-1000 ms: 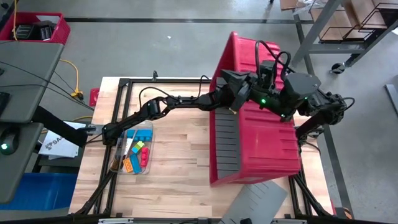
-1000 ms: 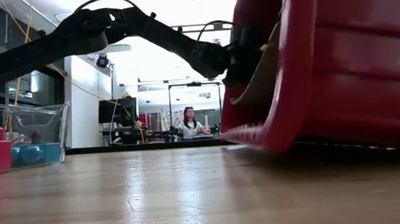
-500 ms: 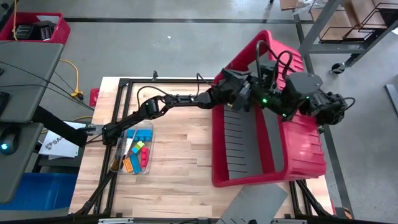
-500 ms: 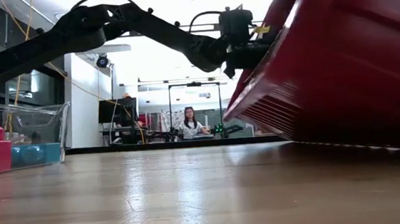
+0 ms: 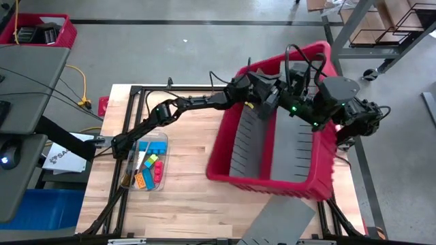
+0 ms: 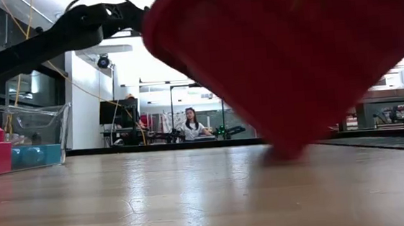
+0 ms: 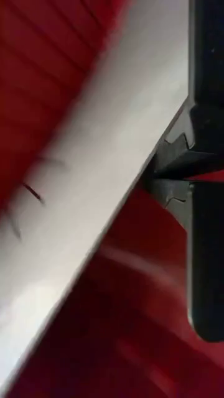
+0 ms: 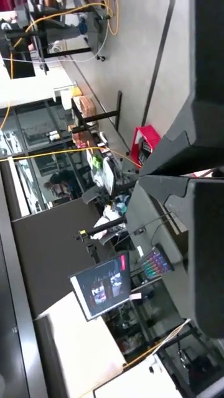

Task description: Sort Items/Unsort Items

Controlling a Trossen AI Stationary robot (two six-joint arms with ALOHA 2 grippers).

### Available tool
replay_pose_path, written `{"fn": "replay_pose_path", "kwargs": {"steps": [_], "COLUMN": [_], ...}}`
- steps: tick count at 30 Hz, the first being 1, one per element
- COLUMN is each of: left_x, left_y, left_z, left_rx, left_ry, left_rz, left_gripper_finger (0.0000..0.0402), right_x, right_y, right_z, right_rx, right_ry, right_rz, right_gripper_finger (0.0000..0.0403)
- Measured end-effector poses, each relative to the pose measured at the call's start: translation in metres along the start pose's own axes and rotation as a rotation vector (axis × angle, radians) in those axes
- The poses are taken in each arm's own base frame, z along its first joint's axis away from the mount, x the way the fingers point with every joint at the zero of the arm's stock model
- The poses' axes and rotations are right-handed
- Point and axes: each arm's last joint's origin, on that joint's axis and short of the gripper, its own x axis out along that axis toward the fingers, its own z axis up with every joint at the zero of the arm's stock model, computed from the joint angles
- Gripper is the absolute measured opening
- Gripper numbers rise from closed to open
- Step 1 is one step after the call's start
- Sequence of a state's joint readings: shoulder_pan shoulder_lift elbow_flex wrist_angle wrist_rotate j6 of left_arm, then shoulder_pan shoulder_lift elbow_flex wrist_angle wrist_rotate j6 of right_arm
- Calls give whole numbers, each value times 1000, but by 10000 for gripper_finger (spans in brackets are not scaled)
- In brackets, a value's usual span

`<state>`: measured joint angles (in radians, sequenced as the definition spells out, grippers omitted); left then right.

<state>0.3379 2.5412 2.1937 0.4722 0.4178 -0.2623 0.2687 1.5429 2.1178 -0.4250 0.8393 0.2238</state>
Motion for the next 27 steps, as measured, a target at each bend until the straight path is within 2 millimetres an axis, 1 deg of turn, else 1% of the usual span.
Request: {"fn": "replay_pose_path", "kwargs": {"steps": [2,3,5,7,8,9,11,15,16,18,20,21,23,25,26,27], "left_x": [-3,-5,-13,-24,-29,-32,-35,-33,-35,-44,-54,-58,-65,-74,-81,-92], "left_y": [-6,-10,-20,-32,-38,-42,-46,-47,-49,-59,-65,-67,-69,-72,-75,-80], "left_z": [17,29,61,98,113,121,127,112,116,136,155,160,163,166,172,183], "left_rx": [3,5,13,31,55,60,56,-45,-49,-37,-14,0,38,90,137,187], "left_ry": [-10,-19,-49,-90,-118,-122,-99,46,57,66,73,88,139,201,223,244], "left_rz": [-68,-108,-177,-246,-291,-326,-394,-511,-525,-529,-525,-517,-480,-405,-354,-302], "left_gripper_finger": [0,0,0,0,0,0,0,0,0,0,0,0,0,0,0,0], "right_x": [-1,-1,-2,-3,-4,-5,-5,-8,-8,-9,-15,-19,-29,-42,-48,-53], "right_y": [0,-1,-2,-2,-2,-2,-2,-1,-1,-2,0,-1,-2,-5,-7,-8], "right_z": [0,1,2,2,1,0,1,0,0,1,3,5,11,17,19,20], "right_rx": [-16,-22,-27,-37,-44,-46,-58,-82,-88,-108,-129,-136,-147,-143,-139,-137], "right_ry": [1,-1,3,11,19,21,23,31,33,34,38,36,37,42,47,56], "right_rz": [4,-1,-4,1,3,3,3,11,11,15,37,46,74,91,83,68], "right_gripper_finger": [0,0,0,0,0,0,0,0,0,0,0,0,0,0,0,0]}}
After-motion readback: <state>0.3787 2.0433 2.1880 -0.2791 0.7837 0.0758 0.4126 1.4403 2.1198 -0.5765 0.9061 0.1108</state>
